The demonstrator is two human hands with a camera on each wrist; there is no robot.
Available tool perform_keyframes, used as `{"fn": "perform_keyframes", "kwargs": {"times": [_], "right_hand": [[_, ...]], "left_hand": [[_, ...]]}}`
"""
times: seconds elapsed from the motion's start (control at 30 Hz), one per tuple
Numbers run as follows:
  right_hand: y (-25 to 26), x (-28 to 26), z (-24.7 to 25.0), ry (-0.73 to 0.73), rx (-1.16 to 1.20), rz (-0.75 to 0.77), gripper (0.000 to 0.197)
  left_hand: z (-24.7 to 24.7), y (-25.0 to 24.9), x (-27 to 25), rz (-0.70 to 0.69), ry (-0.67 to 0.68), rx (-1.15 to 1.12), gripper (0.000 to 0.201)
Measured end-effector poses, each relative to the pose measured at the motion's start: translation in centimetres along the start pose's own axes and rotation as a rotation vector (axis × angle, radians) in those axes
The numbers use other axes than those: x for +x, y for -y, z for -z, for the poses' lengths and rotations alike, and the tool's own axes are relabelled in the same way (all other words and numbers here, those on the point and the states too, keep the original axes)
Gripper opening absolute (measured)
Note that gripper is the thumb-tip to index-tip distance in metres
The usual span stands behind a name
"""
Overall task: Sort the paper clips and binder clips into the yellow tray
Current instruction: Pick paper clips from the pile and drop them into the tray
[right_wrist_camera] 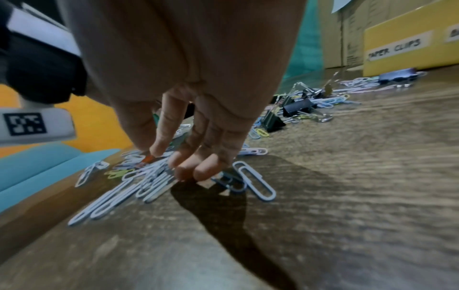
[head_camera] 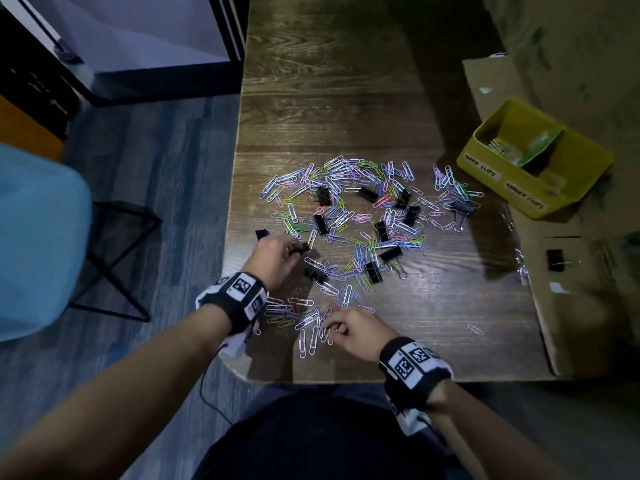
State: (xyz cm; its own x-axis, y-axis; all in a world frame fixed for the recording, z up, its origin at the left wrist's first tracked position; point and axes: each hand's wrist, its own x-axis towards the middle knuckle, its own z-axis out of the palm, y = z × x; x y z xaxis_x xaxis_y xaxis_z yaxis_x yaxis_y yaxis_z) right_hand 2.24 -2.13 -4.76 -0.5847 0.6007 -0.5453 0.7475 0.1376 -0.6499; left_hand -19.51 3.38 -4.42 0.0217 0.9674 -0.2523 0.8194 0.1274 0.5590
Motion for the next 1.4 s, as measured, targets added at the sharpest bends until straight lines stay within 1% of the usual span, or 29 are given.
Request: {"fn": "perform_keyframes", "kwargs": {"times": [0.1, 0.17, 0.2, 0.23, 0.27, 0.33, 0.37, 0.4, 0.47, 0.5, 0.53, 0.6, 0.67, 0.73, 0.77, 0.87, 0.9, 0.93, 0.97, 1.0, 1.07, 1.1, 1.13, 1.2, 1.23, 1.27, 1.33, 1.4], "right_hand": [[-0.8, -0.6, 0.7, -0.096, 0.12, -0.034, 0.019], [-1.8, -1.5, 1.4, -0.141, 0.201, -0.076, 0.017], [-2.8, -2.1, 1.9, -0.181, 0.226, -0.107, 0.016], [-4.1, -2.6, 2.2, -0.257, 0.237, -0.148, 0.016], [-5.6, -3.2, 2.6, -0.367, 0.229, -0.201, 0.018], [-8.5, -4.4, 3.3, -0.602, 0.158, -0.359, 0.02], [-9.5, -5.1, 3.6, -0.681, 0.115, -0.457, 0.016], [-10.2, -5.8, 3.8, -0.722, 0.069, -0.544, 0.012], [-11.0, -6.7, 3.8, -0.701, 0.013, -0.694, 0.025], [-11.0, -6.8, 3.6, -0.692, 0.006, -0.721, 0.03], [-11.0, -6.7, 3.2, -0.694, 0.001, -0.715, 0.031], [-10.6, -6.0, 2.2, -0.662, -0.029, -0.681, 0.029], [-9.4, -5.1, 0.9, -0.63, -0.041, -0.614, 0.025], [-7.8, -4.1, -0.5, -0.653, -0.012, -0.493, 0.022], [-6.8, -3.6, -1.0, -0.632, -0.011, -0.425, 0.022], [-4.4, -2.5, -1.9, -0.502, 0.025, -0.261, 0.031], [-3.9, -2.4, -1.9, -0.489, 0.038, -0.231, 0.033], [-3.7, -2.4, -1.7, -0.505, 0.053, -0.222, 0.033], [-3.9, -2.5, -1.4, -0.539, 0.061, -0.244, 0.032], [-4.4, -2.9, -1.0, -0.586, 0.054, -0.303, 0.03], [-6.3, -3.8, -0.3, -0.706, -0.025, -0.509, 0.031], [-7.4, -4.5, 0.0, -0.764, -0.075, -0.606, 0.036], [-8.3, -5.1, 0.1, -0.784, -0.098, -0.679, 0.043], [-8.9, -6.0, -0.1, -0.726, -0.108, -0.778, 0.053], [-8.8, -5.9, -0.4, -0.697, -0.1, -0.791, 0.056], [-8.5, -5.7, -0.7, -0.693, -0.084, -0.768, 0.058], [-7.6, -5.0, -1.4, -0.689, -0.061, -0.661, 0.063], [-6.0, -4.2, -2.1, -0.575, -0.107, -0.528, 0.067]], "left_hand": [[0.6, -0.2, 1.4, -0.004, 0.034, -0.033, 0.017], [1.4, -0.4, 1.3, -0.016, 0.072, -0.083, 0.031], [1.9, -0.3, 1.0, -0.025, 0.066, -0.102, 0.039], [2.5, 0.0, 0.5, -0.032, 0.041, -0.116, 0.044], [3.0, 0.5, -0.3, -0.023, 0.011, -0.107, 0.043], [3.4, 2.1, -2.3, 0.011, -0.057, -0.028, 0.034], [3.3, 3.2, -3.5, 0.039, -0.075, 0.037, 0.029], [3.0, 4.2, -4.7, 0.091, -0.058, 0.106, 0.028], [1.7, 5.5, -6.8, 0.236, 0.069, 0.21, 0.041], [0.9, 5.7, -7.6, 0.29, 0.139, 0.238, 0.048], [0.0, 5.6, -8.2, 0.315, 0.176, 0.248, 0.051], [-1.6, 4.4, -8.9, 0.313, 0.158, 0.204, 0.047], [-3.0, 2.6, -9.0, 0.295, 0.14, 0.17, 0.042], [-4.2, 0.8, -8.6, 0.28, 0.145, 0.141, 0.04], [-4.7, 0.1, -8.3, 0.261, 0.143, 0.11, 0.04], [-5.4, -1.8, -7.5, 0.18, 0.163, 0.017, 0.042], [-5.4, -2.0, -7.3, 0.15, 0.172, 0.008, 0.042], [-5.2, -2.0, -7.1, 0.123, 0.179, 0.005, 0.041], [-4.8, -1.8, -7.0, 0.103, 0.184, 0.006, 0.037], [-4.3, -1.4, -7.0, 0.091, 0.193, 0.02, 0.031], [-3.0, -0.1, -7.2, 0.087, 0.273, 0.127, 0.017], [-2.5, 0.6, -7.5, 0.097, 0.352, 0.211, 0.016], [-2.2, 0.9, -8.0, 0.113, 0.441, 0.296, 0.016], [-2.5, 1.1, -8.8, 0.138, 0.599, 0.388, 0.013], [-3.0, 0.9, -9.1, 0.126, 0.637, 0.394, 0.013], [-3.6, 0.5, -9.1, 0.1, 0.645, 0.391, 0.013], [-4.9, -0.8, -8.6, 0.028, 0.606, 0.374, 0.013], [-6.2, -2.3, -7.7, -0.042, 0.555, 0.349, 0.014]]}}
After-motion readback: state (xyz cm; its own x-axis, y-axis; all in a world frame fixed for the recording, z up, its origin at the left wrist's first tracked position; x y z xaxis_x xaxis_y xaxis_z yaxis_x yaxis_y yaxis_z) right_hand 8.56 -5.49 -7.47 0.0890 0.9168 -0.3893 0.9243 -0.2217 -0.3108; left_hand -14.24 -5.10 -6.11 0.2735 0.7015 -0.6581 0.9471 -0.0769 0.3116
